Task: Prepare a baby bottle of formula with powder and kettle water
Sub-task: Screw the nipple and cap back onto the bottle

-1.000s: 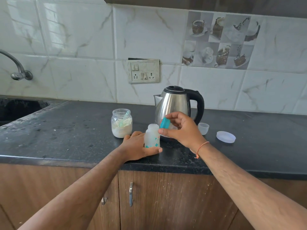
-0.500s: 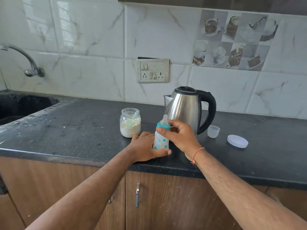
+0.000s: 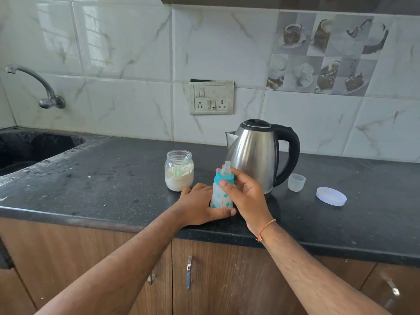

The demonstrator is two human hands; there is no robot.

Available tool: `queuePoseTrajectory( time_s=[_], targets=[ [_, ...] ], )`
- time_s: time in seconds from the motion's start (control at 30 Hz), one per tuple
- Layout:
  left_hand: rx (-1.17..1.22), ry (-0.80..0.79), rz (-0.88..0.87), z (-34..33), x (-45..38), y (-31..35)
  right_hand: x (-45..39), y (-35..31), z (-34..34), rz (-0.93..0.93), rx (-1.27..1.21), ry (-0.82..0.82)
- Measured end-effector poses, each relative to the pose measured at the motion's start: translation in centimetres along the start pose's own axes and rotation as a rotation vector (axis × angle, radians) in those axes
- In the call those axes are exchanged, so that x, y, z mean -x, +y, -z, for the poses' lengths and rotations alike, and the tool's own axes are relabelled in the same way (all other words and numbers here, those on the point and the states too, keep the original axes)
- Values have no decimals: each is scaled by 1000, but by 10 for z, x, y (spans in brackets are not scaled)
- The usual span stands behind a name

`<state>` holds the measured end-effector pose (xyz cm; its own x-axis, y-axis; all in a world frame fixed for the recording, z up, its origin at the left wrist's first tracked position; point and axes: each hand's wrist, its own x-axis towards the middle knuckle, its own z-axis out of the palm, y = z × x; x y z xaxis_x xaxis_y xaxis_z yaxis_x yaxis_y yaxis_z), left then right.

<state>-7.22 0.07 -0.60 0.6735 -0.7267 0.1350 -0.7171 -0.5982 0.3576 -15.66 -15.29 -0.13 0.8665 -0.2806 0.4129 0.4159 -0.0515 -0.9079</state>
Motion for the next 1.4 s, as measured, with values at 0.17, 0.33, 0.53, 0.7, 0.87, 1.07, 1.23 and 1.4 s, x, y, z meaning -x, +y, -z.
queuePoseTrajectory(
  time_s=[0.17, 0.33, 0.53, 0.7, 0.87, 1.07, 1.23, 1.4],
  targets=[
    [-18, -8, -2, 2, 0, 2, 2, -1, 3, 21, -19, -26],
    [-4, -15, 0, 1, -1, 1, 4, -2, 2, 46, 16, 0],
    [1, -12, 3, 0, -1, 1, 4, -1, 2, 50, 36, 30],
    [9, 4, 1, 0, -1, 2, 3, 1, 2, 46, 28, 26],
    [7, -4, 5, 0, -2, 1, 3, 0, 2, 21, 16, 36],
    [3, -2, 19, 2, -1, 4, 1, 2, 1, 8, 68, 88],
    [0, -1, 16, 2, -1, 4, 2, 0, 0, 45, 101, 80],
    [-7, -3, 22, 2, -2, 4, 5, -3, 0, 68, 102, 61]
  ],
)
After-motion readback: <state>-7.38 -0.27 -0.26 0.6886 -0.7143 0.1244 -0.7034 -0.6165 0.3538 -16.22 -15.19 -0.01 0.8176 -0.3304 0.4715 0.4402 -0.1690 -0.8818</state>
